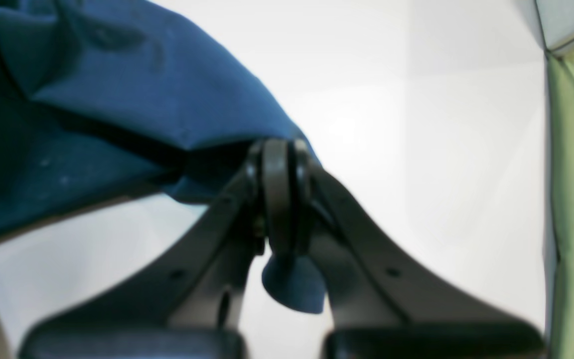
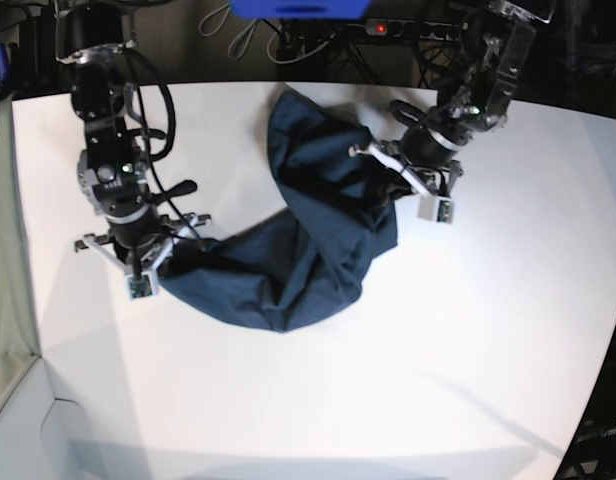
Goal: Layout the t-shirt on the table in an organized manner, then fold the t-shirt properly
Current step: 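Lift and stretch the shirt between both grippers, then lay it down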
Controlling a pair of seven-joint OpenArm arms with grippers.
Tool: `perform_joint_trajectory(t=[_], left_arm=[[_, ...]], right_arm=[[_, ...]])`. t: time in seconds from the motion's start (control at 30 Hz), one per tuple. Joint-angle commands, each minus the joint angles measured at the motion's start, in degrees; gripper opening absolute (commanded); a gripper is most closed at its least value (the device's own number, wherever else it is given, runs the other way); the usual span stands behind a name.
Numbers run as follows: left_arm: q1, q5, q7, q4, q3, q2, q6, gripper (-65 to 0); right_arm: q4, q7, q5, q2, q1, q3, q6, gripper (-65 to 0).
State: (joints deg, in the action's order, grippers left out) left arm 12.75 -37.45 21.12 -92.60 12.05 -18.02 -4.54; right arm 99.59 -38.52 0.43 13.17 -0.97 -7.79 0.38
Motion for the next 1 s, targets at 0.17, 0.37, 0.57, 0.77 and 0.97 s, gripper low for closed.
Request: perform_joint_trajectory(t=[0.17, 0.37, 0.57, 0.77, 0.97], left_arm=[[-0.9, -0.4, -1.7, -7.9, -0.8, -0.5, -0.3, -64.5], [-3.2, -0.4, -1.4, -18.2, -7.8, 2.0, -0.2, -64.6], [-9.1, -0.4, -1.2, -19.4, -19.1, 5.0, -0.2, -64.6], [-14.6, -0.4, -1.2, -19.3, -25.5, 5.1, -0.2, -64.7], [-16.5, -0.4, -1.2, -16.8, -32.1, 4.8, -0.1, -64.7]], right_arm=[[0.9, 1.3, -0.3, 0.4, 1.1, 0.2, 0.0, -65.0], [1.3, 1.3, -0.4, 0.3, 2.6, 3.8, 0.0, -65.0], [3.0, 1.3, -0.4, 0.6, 6.2, 11.7, 0.0, -65.0], [7.4, 1.1, -0.4, 0.6, 8.2, 15.6, 0.1, -65.0], [11.4, 0.7, -0.4, 0.6, 8.9, 17.1, 0.1, -65.0]])
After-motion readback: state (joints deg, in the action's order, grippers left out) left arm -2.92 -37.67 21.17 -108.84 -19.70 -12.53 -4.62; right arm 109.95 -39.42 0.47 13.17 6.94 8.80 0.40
